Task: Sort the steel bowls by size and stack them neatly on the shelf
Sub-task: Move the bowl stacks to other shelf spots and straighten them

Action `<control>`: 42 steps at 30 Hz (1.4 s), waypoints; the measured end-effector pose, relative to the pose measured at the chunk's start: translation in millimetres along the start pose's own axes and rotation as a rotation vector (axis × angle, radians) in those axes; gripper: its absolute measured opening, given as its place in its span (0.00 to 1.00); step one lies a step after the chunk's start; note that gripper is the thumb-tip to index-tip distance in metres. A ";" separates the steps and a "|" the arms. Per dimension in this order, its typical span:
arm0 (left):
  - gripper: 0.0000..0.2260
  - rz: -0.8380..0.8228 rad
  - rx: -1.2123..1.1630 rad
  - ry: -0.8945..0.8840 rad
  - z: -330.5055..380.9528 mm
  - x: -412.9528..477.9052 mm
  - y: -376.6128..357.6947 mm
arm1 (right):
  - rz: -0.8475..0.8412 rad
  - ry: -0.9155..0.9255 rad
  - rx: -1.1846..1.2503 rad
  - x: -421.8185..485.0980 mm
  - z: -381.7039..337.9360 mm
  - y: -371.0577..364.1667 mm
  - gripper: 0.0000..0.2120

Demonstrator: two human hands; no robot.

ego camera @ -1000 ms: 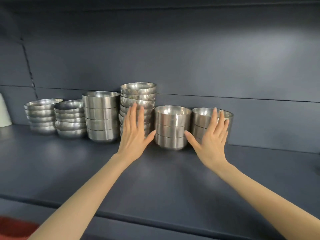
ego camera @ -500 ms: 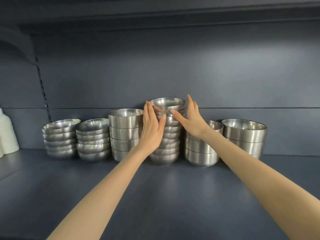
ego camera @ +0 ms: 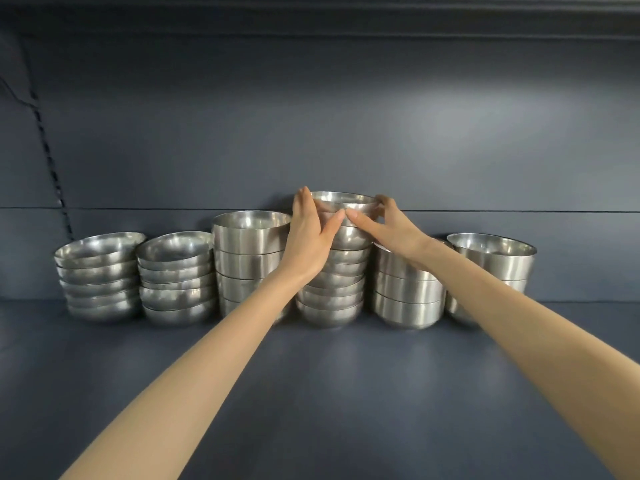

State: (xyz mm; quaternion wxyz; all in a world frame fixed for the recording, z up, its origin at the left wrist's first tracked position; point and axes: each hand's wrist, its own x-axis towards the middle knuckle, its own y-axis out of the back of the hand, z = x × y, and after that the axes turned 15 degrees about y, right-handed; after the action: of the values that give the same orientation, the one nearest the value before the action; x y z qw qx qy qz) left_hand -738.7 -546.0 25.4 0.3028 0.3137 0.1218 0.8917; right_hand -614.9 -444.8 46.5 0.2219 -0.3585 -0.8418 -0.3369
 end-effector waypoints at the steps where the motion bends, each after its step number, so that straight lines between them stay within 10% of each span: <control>1: 0.36 -0.028 0.032 -0.004 -0.5 -0.4 2.8 | -0.003 0.005 -0.012 0.0 0.0 -0.4 0.38; 31: 0.27 0.077 -0.149 0.025 -18.9 -38.4 -11.5 | -0.037 -0.019 0.087 -3.2 -6.0 -3.2 0.36; 35: 0.18 0.106 -0.107 -0.053 -10.8 -40.8 -7.8 | -0.001 -0.024 0.087 -6.7 -4.6 -3.0 0.33; 42: 0.31 0.441 0.345 -0.206 -22.5 -45.1 46.4 | 0.084 0.016 -0.013 -9.2 -6.1 -13.8 0.43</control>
State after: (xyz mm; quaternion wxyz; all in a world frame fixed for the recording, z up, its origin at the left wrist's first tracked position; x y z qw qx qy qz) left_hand -746.4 -610.9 5.0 0.0548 0.4685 0.1693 0.8654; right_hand -618.6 -460.5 39.4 0.2403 -0.3924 -0.8219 -0.3358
